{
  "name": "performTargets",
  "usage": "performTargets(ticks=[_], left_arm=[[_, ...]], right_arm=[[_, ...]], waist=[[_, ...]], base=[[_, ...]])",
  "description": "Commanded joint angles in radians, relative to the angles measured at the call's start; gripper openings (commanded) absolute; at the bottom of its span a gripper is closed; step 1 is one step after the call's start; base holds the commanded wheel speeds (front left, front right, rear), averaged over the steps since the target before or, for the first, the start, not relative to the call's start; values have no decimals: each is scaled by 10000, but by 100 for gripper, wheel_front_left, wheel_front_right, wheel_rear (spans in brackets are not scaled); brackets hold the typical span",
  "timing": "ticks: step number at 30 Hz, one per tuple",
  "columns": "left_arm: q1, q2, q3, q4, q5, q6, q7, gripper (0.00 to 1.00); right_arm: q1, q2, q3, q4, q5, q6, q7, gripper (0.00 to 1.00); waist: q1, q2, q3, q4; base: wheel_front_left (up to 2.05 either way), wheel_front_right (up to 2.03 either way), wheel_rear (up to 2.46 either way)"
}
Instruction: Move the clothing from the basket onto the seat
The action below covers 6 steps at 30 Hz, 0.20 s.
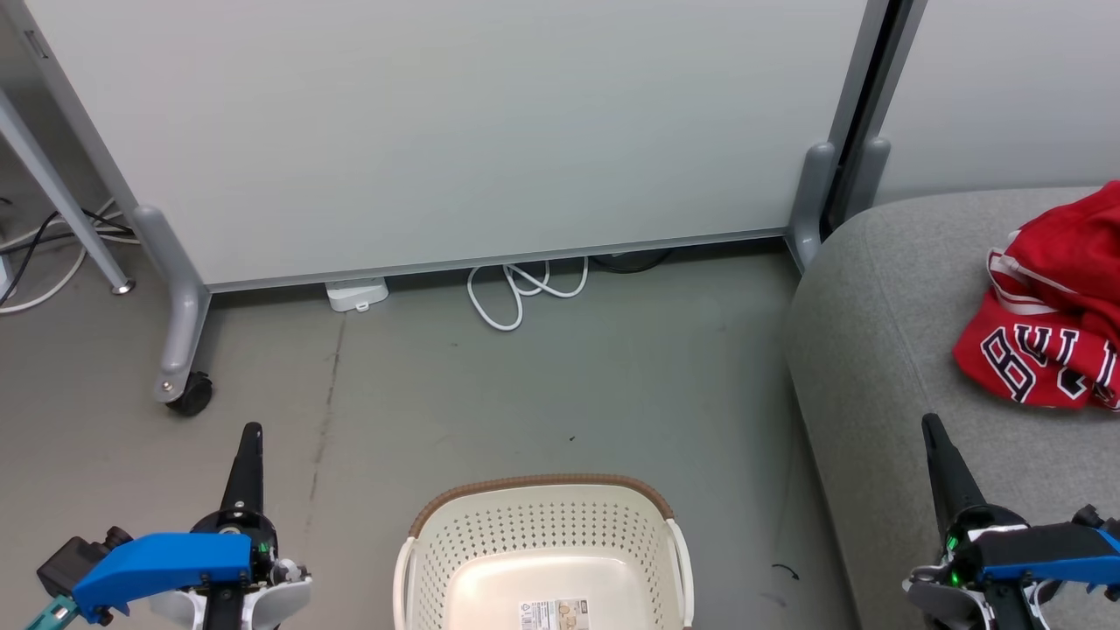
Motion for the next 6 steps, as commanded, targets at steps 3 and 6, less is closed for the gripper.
performTargets(ticks=[3,6], left_arm=[[-202,3,73,-95,-311,-87,86,0],[-212,1,116,-109,-540,-90,140,0]], right_arm=[[-218,-61,-33,-77,336,6,92,0],[-213,-62,-38,-74,584,6,141,0]], waist=[[0,0,2,-20],[0,0,5,-43]], base=[[0,0,0],[0,0,0]])
